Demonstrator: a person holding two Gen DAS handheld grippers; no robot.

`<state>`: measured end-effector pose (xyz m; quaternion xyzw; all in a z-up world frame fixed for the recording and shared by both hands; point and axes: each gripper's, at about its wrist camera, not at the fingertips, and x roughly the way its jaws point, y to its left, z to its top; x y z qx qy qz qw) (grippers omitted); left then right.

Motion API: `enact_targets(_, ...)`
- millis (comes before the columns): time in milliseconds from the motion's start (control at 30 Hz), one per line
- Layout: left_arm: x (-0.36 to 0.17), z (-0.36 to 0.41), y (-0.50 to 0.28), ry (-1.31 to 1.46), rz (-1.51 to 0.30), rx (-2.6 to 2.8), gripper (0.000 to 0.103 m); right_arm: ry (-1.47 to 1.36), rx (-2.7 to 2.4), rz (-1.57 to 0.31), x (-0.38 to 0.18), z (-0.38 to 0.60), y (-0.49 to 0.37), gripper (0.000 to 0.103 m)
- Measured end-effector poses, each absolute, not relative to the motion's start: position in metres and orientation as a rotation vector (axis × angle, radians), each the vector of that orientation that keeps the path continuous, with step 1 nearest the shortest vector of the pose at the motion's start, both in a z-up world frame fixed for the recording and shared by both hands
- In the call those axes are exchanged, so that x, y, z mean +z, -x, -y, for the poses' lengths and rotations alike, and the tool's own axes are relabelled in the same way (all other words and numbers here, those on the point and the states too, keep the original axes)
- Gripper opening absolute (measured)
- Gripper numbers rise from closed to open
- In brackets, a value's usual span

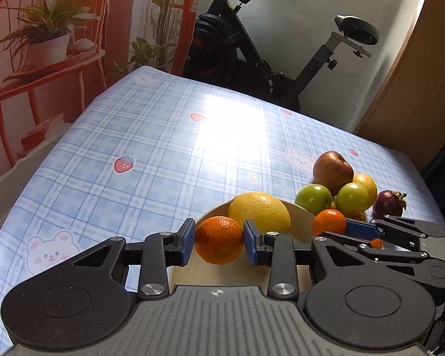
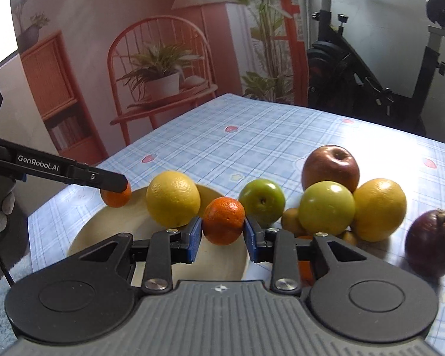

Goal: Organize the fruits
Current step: 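Carry the tangerine with the left tool onto the plate and release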

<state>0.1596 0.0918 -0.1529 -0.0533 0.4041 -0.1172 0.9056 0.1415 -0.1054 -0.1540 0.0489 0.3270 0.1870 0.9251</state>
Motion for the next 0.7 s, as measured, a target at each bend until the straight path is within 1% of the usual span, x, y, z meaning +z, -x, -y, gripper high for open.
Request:
enact_targets(233, -0.166, -0.087, -0.158, 0.023, -0.841, -0.264, 0.037, 0.034, 0.405, -0.703, -0.166, 0.077, -0.161, 0.033)
enact_targets(567, -0.172, -0.090, -0.165, 0.014, -0.832, -0.255, 0.038, 0.054, 0.410, -0.703, -0.172, 0.074, -0.167, 0.034)
enact_targets(700, -0.171, -0.089, -0.164, 0.008, -0.829, -0.246, 0.038, 0.048, 0.405, -0.701, -0.172, 0.075, -0.163, 0.035)
